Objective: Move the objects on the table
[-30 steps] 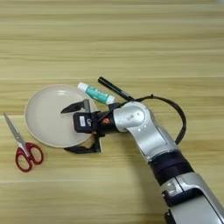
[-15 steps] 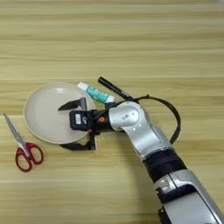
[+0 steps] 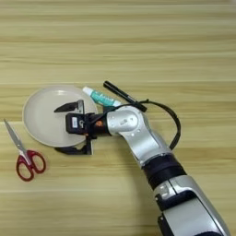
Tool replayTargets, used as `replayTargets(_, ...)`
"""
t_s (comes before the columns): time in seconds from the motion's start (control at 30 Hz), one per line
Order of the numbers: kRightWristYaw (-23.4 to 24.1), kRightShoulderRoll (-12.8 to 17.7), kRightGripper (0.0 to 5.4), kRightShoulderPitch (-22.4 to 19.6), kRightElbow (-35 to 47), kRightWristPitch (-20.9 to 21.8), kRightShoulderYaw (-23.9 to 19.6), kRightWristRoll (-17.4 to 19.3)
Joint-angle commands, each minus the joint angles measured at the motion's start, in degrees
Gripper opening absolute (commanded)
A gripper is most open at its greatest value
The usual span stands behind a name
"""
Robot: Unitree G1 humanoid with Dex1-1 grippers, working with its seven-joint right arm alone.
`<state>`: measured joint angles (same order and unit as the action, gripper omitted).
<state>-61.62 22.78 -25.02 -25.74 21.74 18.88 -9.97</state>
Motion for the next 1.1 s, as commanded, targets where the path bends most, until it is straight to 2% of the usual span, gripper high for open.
replayTargets(0.03, 3.13, -0.25, 5.38, -5.32, 1.28, 0.59, -1.19, 0.53)
replayTargets(0.77, 5.53, -2.43, 5.38, -6.42, -0.69, 0.81, -0.96, 0.18)
replayTargets(0.93, 3.54, -1.68, 5.38, -5.75, 1.64, -0.14, -1.76, 2.64)
replayTargets(1.1, -0.78, 0.82, 5.38, -4.9, 5.27, -1.14, -3.4, 6.62)
